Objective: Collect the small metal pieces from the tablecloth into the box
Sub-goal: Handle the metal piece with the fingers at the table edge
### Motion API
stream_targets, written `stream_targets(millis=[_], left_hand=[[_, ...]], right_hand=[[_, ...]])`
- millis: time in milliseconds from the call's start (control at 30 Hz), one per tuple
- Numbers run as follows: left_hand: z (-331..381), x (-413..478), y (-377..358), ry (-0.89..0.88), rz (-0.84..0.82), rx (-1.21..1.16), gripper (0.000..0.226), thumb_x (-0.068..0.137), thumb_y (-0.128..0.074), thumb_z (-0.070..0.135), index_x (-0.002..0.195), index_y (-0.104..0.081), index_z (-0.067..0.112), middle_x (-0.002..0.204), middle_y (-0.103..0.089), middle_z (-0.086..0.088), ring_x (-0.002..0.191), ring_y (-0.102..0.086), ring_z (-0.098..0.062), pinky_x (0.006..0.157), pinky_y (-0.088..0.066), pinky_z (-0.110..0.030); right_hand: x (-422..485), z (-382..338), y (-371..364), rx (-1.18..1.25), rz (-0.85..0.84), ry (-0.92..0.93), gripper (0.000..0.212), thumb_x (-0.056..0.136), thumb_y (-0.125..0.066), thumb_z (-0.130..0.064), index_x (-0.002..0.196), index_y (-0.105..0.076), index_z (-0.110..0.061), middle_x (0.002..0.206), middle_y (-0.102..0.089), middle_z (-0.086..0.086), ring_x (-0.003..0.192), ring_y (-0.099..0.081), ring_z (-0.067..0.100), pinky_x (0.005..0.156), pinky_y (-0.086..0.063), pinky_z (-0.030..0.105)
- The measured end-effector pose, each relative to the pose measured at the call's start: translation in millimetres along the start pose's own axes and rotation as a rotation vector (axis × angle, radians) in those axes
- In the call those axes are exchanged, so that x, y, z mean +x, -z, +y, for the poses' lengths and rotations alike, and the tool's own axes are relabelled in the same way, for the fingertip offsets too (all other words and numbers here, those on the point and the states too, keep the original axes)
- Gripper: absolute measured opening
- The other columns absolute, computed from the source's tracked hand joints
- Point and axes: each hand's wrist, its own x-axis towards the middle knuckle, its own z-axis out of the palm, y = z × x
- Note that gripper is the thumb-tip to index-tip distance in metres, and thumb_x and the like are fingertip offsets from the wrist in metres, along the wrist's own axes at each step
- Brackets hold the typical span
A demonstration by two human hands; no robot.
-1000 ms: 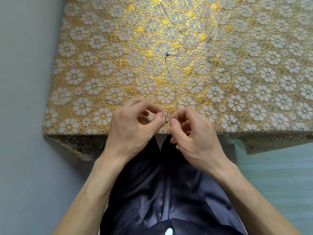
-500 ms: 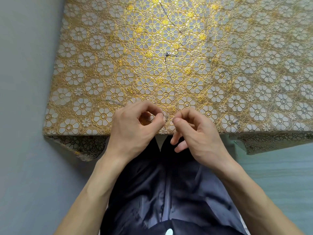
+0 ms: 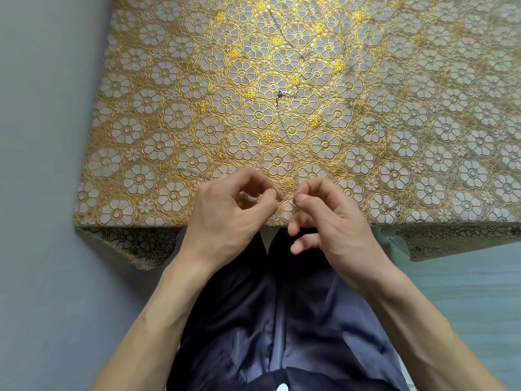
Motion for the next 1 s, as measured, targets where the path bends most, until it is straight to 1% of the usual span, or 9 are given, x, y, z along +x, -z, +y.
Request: stream_targets(millis=[100, 200, 267, 400, 600, 700, 767, 867, 1000], left_hand=[[0, 1, -1, -0.009, 0.01, -0.003, 0.017, 0.082, -0.063, 0.04, 0.084, -0.07, 0.024, 0.082, -0.074, 0.011, 0.079, -0.069, -0.011, 0.077, -0.053, -0.031], [0, 2, -3, -0.017, 0.006, 0.012, 0.012, 0.083, -0.065, 0.034, 0.084, -0.07, 0.023, 0.079, -0.074, 0.009, 0.076, -0.069, -0.012, 0.075, -0.053, -0.032], [-1, 2, -3, -0.019, -0.003, 0.016, 0.011, 0.083, -0.064, 0.032, 0.083, -0.069, 0.023, 0.078, -0.074, 0.007, 0.074, -0.068, -0.013, 0.074, -0.054, -0.035], [-2, 3, -3, -0.009, -0.013, 0.003, 0.01, 0.083, -0.064, 0.031, 0.082, -0.069, 0.022, 0.077, -0.074, 0.005, 0.072, -0.067, -0.015, 0.073, -0.052, -0.034], [0, 4, -3, 0.026, -0.013, -0.025, 0.006, 0.088, -0.069, 0.025, 0.084, -0.068, 0.021, 0.076, -0.075, 0.005, 0.072, -0.069, -0.015, 0.067, -0.051, -0.022], [1, 4, -2, 0.047, -0.009, -0.057, 0.01, 0.085, -0.066, 0.032, 0.083, -0.067, 0.022, 0.075, -0.074, 0.005, 0.07, -0.068, -0.017, 0.066, -0.051, -0.026], [1, 4, -3, 0.051, -0.009, -0.064, 0.011, 0.082, -0.064, 0.034, 0.083, -0.067, 0.023, 0.075, -0.074, 0.006, 0.071, -0.069, -0.014, 0.07, -0.052, -0.029], [1, 4, -3, 0.05, -0.01, -0.066, 0.011, 0.081, -0.064, 0.036, 0.084, -0.066, 0.025, 0.075, -0.073, 0.009, 0.072, -0.069, -0.013, 0.07, -0.053, -0.03], [2, 5, -1, 0.069, -0.031, -0.16, 0.016, 0.079, -0.062, 0.041, 0.083, -0.065, 0.026, 0.076, -0.074, 0.007, 0.072, -0.069, -0.013, 0.07, -0.055, -0.031]], right_hand=[[0, -1, -2, 0.062, -0.005, 0.008, 0.016, 0.105, -0.044, -0.005, 0.092, -0.051, -0.013, 0.072, -0.06, -0.005, 0.053, -0.053, 0.009, 0.042, -0.047, 0.022], [2, -1, -3, 0.102, 0.016, 0.022, 0.018, 0.105, -0.042, -0.003, 0.091, -0.049, -0.012, 0.074, -0.066, -0.008, 0.047, -0.047, 0.009, 0.04, -0.042, 0.021], [4, 0, -4, 0.113, 0.035, 0.029, 0.018, 0.104, -0.043, -0.002, 0.09, -0.048, -0.013, 0.069, -0.062, -0.004, 0.045, -0.043, 0.01, 0.039, -0.038, 0.022], [6, 1, -6, 0.166, 0.029, 0.011, 0.022, 0.103, -0.042, 0.001, 0.087, -0.046, -0.013, 0.061, -0.058, -0.01, 0.043, -0.037, 0.009, 0.039, -0.033, 0.019], [7, -2, -5, 0.304, -0.01, -0.101, 0.022, 0.097, -0.046, 0.002, 0.089, -0.05, -0.018, 0.074, -0.054, 0.0, 0.045, -0.031, 0.009, 0.04, -0.029, 0.018], [7, -1, -1, 0.33, -0.069, -0.141, 0.025, 0.095, -0.045, 0.003, 0.096, -0.053, -0.02, 0.076, -0.042, 0.003, 0.047, -0.027, 0.009, 0.04, -0.027, 0.019], [8, 1, 1, 0.338, -0.122, -0.134, 0.026, 0.094, -0.043, 0.003, 0.089, -0.056, -0.019, 0.074, -0.046, 0.0, 0.048, -0.027, 0.009, 0.041, -0.027, 0.019], [11, 4, 0, 0.348, -0.159, -0.129, 0.018, 0.08, -0.048, -0.005, 0.077, -0.06, -0.019, 0.071, -0.046, 0.0, 0.048, -0.028, 0.009, 0.041, -0.028, 0.019], [13, 7, 1, 0.33, -0.139, -0.11, 0.016, 0.076, -0.049, -0.009, 0.075, -0.062, -0.017, 0.069, -0.043, 0.002, 0.049, -0.027, 0.009, 0.041, -0.03, 0.02]])
